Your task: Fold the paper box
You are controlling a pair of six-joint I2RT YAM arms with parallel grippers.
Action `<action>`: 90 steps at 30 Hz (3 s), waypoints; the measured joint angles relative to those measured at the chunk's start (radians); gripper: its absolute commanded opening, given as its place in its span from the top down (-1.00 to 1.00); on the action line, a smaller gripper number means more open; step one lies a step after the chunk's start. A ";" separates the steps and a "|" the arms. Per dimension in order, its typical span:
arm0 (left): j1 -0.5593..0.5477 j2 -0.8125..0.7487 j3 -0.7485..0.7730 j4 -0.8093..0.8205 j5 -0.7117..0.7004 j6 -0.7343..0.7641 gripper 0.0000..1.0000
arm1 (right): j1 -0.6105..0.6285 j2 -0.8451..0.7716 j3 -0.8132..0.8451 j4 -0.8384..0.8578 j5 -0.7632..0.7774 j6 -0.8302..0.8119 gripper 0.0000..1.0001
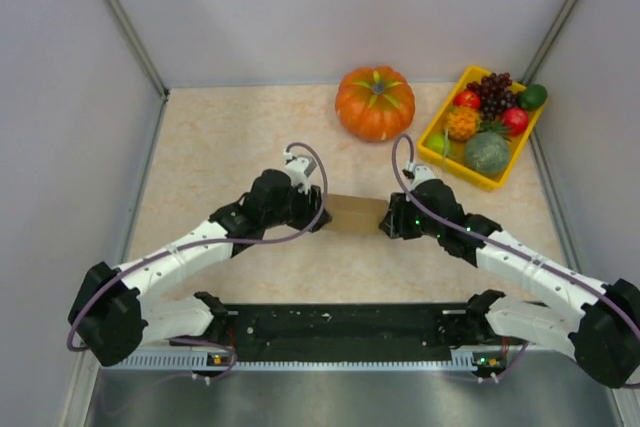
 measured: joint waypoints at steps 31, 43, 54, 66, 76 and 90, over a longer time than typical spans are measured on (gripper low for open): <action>-0.464 0.428 0.241 -0.145 -0.430 0.551 -0.69 | 0.052 -0.697 0.212 -0.378 0.137 0.146 -0.46; -0.516 0.612 0.342 -0.177 -0.727 0.454 -0.09 | 0.052 -0.730 0.233 -0.491 0.189 0.131 -0.47; -0.341 0.666 0.421 -0.465 -0.919 -0.132 0.07 | 0.052 -0.708 0.233 -0.491 0.182 0.120 -0.48; -0.166 0.465 0.172 -0.730 -0.989 -0.578 0.19 | 0.052 -0.674 0.233 -0.468 0.127 0.111 -0.48; -0.094 0.277 -0.009 -0.824 -0.953 -0.667 0.25 | 0.052 -0.673 0.233 -0.468 0.106 0.095 -0.49; -0.161 0.261 -0.025 -0.904 -0.924 -0.680 0.27 | 0.052 -0.673 0.234 -0.468 0.093 0.095 -0.50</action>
